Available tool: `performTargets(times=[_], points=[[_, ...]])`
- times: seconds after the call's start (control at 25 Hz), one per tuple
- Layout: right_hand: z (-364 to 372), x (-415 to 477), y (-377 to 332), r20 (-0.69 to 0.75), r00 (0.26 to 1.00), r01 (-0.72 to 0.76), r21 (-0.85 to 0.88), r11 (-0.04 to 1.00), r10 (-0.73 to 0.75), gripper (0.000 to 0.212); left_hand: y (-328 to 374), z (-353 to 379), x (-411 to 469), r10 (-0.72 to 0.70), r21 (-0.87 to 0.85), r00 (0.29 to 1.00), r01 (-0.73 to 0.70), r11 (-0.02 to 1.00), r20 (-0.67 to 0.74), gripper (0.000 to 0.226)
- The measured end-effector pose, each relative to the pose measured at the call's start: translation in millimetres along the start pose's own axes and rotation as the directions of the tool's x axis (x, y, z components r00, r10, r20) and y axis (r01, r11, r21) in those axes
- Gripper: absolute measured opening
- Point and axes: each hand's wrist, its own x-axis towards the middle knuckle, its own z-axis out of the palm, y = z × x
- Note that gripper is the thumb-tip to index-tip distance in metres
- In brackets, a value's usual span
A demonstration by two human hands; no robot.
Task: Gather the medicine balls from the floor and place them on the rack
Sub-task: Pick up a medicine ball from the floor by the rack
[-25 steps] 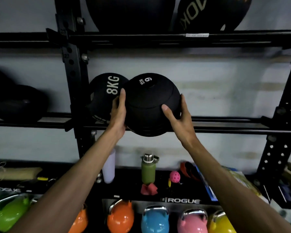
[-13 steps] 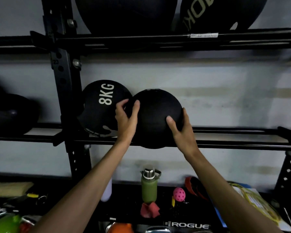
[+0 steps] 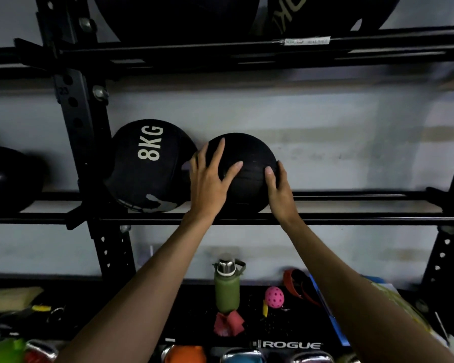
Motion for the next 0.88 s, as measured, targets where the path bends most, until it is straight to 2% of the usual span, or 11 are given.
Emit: performTargets(times=[0.04,0.12,0.24,0.32,0.44,0.56,0.6,0.72,0.8,0.88], points=[[-2,6,1,0.014,1.000,-0.028,-0.001,1.000,0.028,0.069,7,6,1,0.000,0.074,0.999,0.003,0.997,-0.036,0.066],[-8,15,4,0.039,0.995,-0.091,-0.007,0.996,0.091,0.068,15,17,3,0.002,0.091,1.000,-0.001,0.996,-0.006,0.069],[-17,13,13,0.103,0.977,-0.192,0.044,0.980,0.187,0.054,1,24,9,0.046,0.097,0.959,-0.075,0.992,0.280,0.083],[-20,6,16,0.122,0.974,-0.200,0.079,0.977,0.189,0.053,-6,20,15,0.023,0.122,0.918,-0.078,0.989,0.395,0.087],[-23,-22,13,0.093,0.988,-0.126,0.036,0.991,0.122,0.051,5,9,-10,0.000,0.139,0.942,-0.049,0.989,0.337,0.079],[-26,-76,33,0.041,0.999,0.009,-0.143,0.990,-0.003,0.038,4,8,-86,0.034,0.131,0.985,-0.057,0.990,0.169,0.055],[-29,-98,45,0.052,0.998,0.035,-0.186,0.982,-0.026,0.034,-2,8,-115,0.023,0.121,0.987,-0.043,0.992,0.159,0.048],[-39,-163,91,0.140,0.989,0.006,-0.320,0.947,0.040,0.029,-24,9,-198,-0.130,0.133,0.949,0.095,0.987,0.287,0.029],[-47,-206,123,0.215,0.972,-0.005,-0.390,0.921,0.096,0.026,-35,11,-254,-0.271,0.162,0.887,0.225,0.961,0.373,0.023],[-49,-246,153,0.268,0.940,-0.082,-0.422,0.903,0.211,0.023,-45,14,-309,-0.372,0.180,0.803,0.326,0.928,0.466,0.020]])
